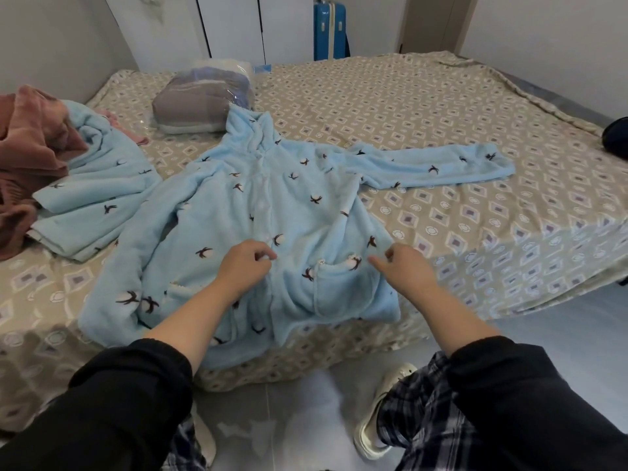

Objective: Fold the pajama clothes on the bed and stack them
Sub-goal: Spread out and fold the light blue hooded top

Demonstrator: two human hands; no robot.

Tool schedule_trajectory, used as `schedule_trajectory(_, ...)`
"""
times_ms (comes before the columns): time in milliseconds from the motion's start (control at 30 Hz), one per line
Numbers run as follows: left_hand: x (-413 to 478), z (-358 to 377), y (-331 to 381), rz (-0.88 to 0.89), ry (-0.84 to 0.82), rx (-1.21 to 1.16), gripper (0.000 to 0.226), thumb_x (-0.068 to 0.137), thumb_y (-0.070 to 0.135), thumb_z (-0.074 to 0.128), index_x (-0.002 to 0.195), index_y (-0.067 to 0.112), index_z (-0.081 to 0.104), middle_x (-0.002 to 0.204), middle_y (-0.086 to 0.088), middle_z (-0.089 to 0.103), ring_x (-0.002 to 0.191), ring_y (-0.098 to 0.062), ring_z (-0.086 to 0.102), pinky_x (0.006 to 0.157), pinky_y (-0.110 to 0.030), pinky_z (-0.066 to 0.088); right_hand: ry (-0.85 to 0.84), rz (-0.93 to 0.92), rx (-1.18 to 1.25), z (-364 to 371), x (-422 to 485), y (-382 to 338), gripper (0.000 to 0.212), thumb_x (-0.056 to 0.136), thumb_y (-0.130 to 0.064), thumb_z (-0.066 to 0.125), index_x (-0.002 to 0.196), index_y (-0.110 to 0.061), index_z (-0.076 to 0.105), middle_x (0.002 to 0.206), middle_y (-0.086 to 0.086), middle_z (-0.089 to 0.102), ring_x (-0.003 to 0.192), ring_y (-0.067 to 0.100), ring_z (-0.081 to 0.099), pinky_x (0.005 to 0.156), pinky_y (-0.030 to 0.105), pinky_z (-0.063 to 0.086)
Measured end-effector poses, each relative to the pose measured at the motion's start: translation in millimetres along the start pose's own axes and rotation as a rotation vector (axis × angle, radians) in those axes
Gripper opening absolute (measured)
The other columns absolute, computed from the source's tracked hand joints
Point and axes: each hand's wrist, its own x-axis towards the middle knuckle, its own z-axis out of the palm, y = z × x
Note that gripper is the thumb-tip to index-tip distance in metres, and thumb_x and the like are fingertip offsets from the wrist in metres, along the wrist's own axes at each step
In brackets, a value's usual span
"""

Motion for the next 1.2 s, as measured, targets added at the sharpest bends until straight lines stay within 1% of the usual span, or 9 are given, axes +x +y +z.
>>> schedule_trajectory(133, -3, 2, 2, 0.010, 0.030, -0.023, 0.025, 0.081, 0.003, 0.055, 0.088, 0.020, 0.071, 0.089, -0.003, 0.058, 0.081, -0.020, 0.055, 0.073, -0.027, 0.040, -0.024, 0.016, 0.037, 6, 8, -9, 0.024, 0.087, -0.022, 0.059, 0.070, -0.010, 0.047, 0.070, 0.006, 0.048, 0.064, 0.021, 0.046, 0.053, 0.028, 0.035)
schedule_trajectory(333, -8, -1, -7, 0.095, 0.048, 0.112, 0.024, 0.082, 0.005, 0.055, 0.094, 0.018, 0.071, 0.084, 0.002, 0.052, 0.073, -0.017, 0.050, 0.063, -0.027, 0.033, -0.152, 0.277, 0.984, -27, 6, 6, 0.023, 0.091, -0.016, 0.056, 0.068, -0.015, 0.056, 0.064, 0.005, 0.049, 0.056, 0.015, 0.045, 0.051, 0.027, 0.037)
schedule_trajectory(467, -5, 0, -4, 0.149, 0.028, 0.159, 0.022, 0.082, 0.007, 0.057, 0.096, 0.015, 0.071, 0.075, 0.009, 0.044, 0.070, -0.015, 0.047, 0.061, -0.026, 0.030, -0.227, 0.361, 0.568, -33, 7, 20, 0.020, 0.084, -0.004, 0.060, 0.099, 0.008, 0.062, 0.093, 0.027, 0.060, 0.080, 0.022, 0.052, 0.072, 0.041, 0.049)
schedule_trajectory(600, -4, 7, 1, 0.175, 0.058, 0.124, 0.022, 0.081, 0.005, 0.057, 0.094, 0.014, 0.072, 0.072, 0.009, 0.044, 0.067, -0.014, 0.046, 0.065, -0.026, 0.032, -0.268, 0.358, 1.009, -32, 7, 25, 0.018, 0.087, -0.002, 0.060, 0.104, 0.002, 0.064, 0.093, 0.012, 0.069, 0.091, 0.030, 0.060, 0.074, 0.035, 0.053)
schedule_trajectory(733, -7, 14, -1, 0.195, -0.024, 0.131, 0.026, 0.088, 0.009, 0.053, 0.105, 0.018, 0.069, 0.084, 0.008, 0.054, 0.079, -0.017, 0.054, 0.071, -0.026, 0.035, -0.076, 0.399, 0.089, -22, 10, 38, 0.050, 0.094, -0.038, 0.056, 0.122, 0.002, 0.051, 0.107, 0.016, 0.060, 0.093, 0.032, 0.056, 0.075, 0.036, 0.043)
schedule_trajectory(800, -12, 14, -3, 0.230, 0.027, 0.119, 0.032, 0.090, 0.009, 0.050, 0.118, 0.017, 0.065, 0.093, 0.004, 0.057, 0.086, -0.021, 0.057, 0.072, -0.028, 0.039, 0.031, 0.266, -0.245, -11, 4, 34, 0.040, 0.096, -0.024, 0.047, 0.130, -0.004, 0.040, 0.122, 0.018, 0.055, 0.107, 0.035, 0.054, 0.079, 0.039, 0.042)
schedule_trajectory(900, -18, 21, -14, 0.325, 0.151, 0.274, 0.046, 0.091, 0.010, 0.045, 0.136, 0.007, 0.051, 0.121, -0.012, 0.057, 0.110, -0.032, 0.052, 0.091, -0.041, 0.043, 0.231, -0.168, -0.335, 15, -3, 8, 0.057, 0.090, -0.009, 0.046, 0.144, -0.007, 0.028, 0.144, 0.020, 0.037, 0.127, 0.038, 0.038, 0.101, 0.046, 0.035)
schedule_trajectory(1000, -23, 29, -25, 0.231, 0.025, 0.459, 0.052, 0.101, 0.019, 0.034, 0.151, 0.008, 0.024, 0.157, -0.008, 0.026, 0.144, -0.023, 0.023, 0.116, -0.039, 0.012, 0.002, -0.554, -0.332, 38, -9, -15, 0.056, 0.101, -0.028, 0.037, 0.153, -0.016, 0.018, 0.160, 0.009, 0.014, 0.146, 0.028, 0.014, 0.117, 0.047, 0.008)
schedule_trajectory(1200, -31, 10, -39, 0.279, -0.068, 0.445, 0.052, 0.101, 0.025, 0.040, 0.151, 0.016, 0.028, 0.159, -0.001, 0.022, 0.148, -0.017, 0.012, 0.119, -0.040, 0.005, -0.046, -0.214, -0.308, 66, 1, -42, 0.055, 0.104, -0.037, 0.017, 0.154, -0.015, 0.010, 0.162, 0.006, 0.003, 0.148, 0.019, 0.001, 0.119, 0.043, 0.000)
